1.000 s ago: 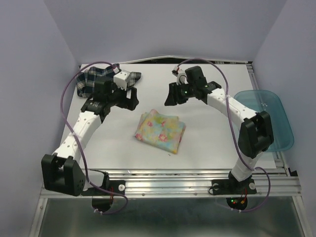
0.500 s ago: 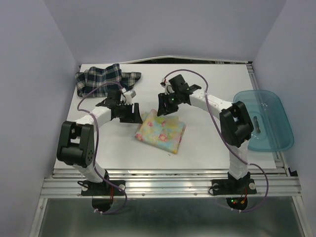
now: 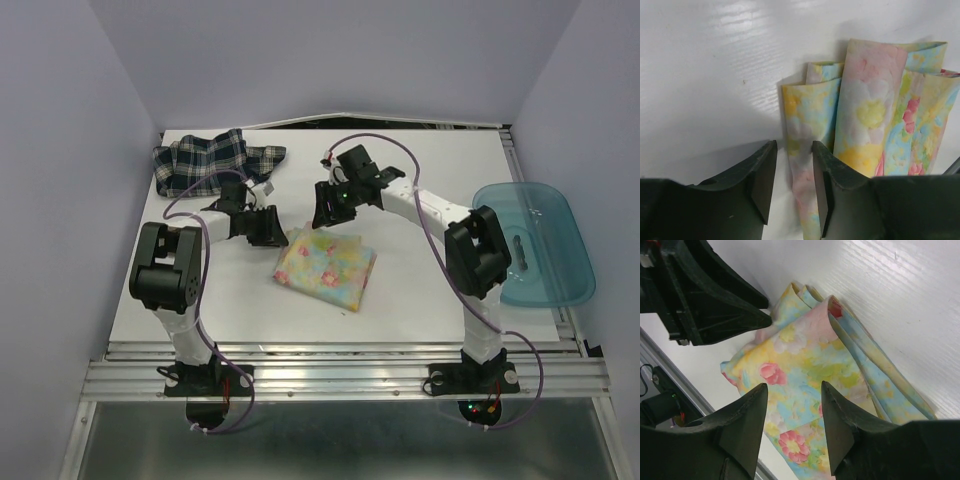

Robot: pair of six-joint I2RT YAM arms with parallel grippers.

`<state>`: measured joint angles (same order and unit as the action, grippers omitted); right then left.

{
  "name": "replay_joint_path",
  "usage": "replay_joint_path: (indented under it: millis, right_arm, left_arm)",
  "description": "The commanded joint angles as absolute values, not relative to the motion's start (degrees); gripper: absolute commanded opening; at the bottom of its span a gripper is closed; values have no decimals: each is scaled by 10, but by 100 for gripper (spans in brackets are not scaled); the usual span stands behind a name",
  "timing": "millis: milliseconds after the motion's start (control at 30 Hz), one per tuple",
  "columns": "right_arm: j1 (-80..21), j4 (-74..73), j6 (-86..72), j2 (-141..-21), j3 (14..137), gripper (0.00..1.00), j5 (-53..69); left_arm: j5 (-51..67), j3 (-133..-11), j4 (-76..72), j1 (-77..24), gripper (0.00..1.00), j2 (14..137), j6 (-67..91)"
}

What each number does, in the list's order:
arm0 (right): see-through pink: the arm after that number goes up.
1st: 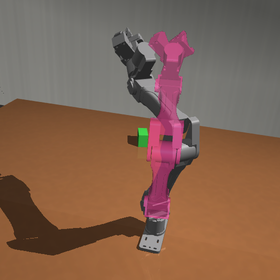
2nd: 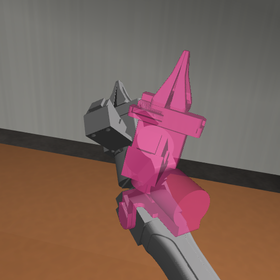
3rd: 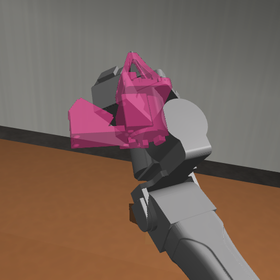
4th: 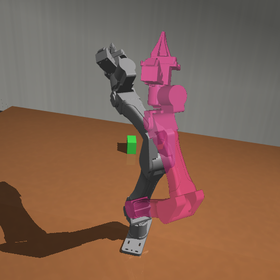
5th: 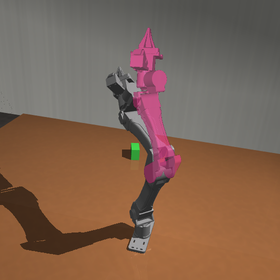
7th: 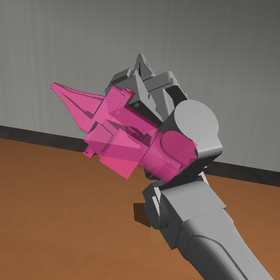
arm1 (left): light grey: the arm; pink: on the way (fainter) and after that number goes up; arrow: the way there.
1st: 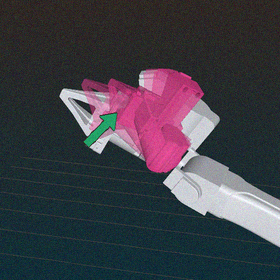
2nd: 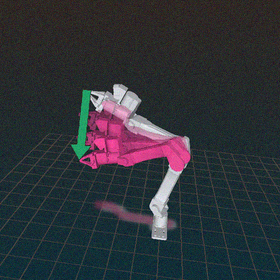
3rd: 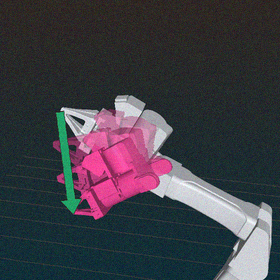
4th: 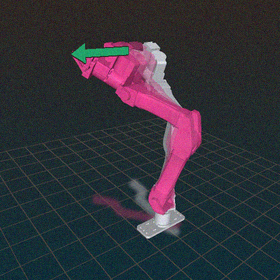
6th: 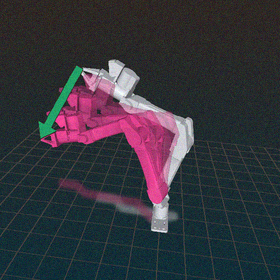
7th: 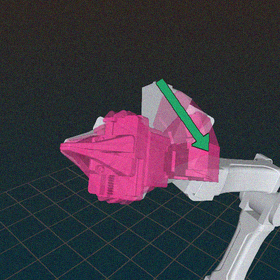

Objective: Fold and stack the skirts
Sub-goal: Fold the skirt, then neatly place the folded skirt to the corner

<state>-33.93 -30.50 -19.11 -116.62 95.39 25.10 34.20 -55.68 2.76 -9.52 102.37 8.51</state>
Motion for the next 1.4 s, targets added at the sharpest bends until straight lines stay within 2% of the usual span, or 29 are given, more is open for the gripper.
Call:
replay_joint_path:
  millis: [0, 200, 300, 333, 500, 800, 1100, 1233, 1367]
  right_arm:
    - [-350, -299, -181, -1187, 1026, 55, 229]
    - [-350, -301, -151, -1252, 1081, 67, 231]
    - [-350, -297, -140, -1282, 1099, 68, 251]
    - [-350, -293, -137, -1288, 1099, 68, 259]
    - [-350, -248, -127, -1303, 1086, 68, 277]
    - [-350, -199, -141, -1336, 1095, 69, 323]
    - [-361, -182, -124, -1363, 1101, 69, 315]
    - [-373, -182, -106, -1370, 1100, 66, 308]
    - [-373, -181, -84, -1373, 1092, 59, 301]
  left_arm:
    - [334, -573, 18, -98, 44, 1049, 85]
    - [340, -576, 9, -106, 34, 1056, 79]
    - [346, -578, 4, -108, 20, 1056, 76]
    - [348, -577, 4, -108, 13, 1056, 75]
    - [352, -574, 4, -108, 1, 1040, 57]
    - [361, -570, -18, -107, 0, 1033, 51]
    - [363, -577, -21, -108, 0, 1036, 40]
    - [360, -584, -21, -109, 0, 1038, 34]
    - [355, -593, -16, -109, 0, 1041, 29]
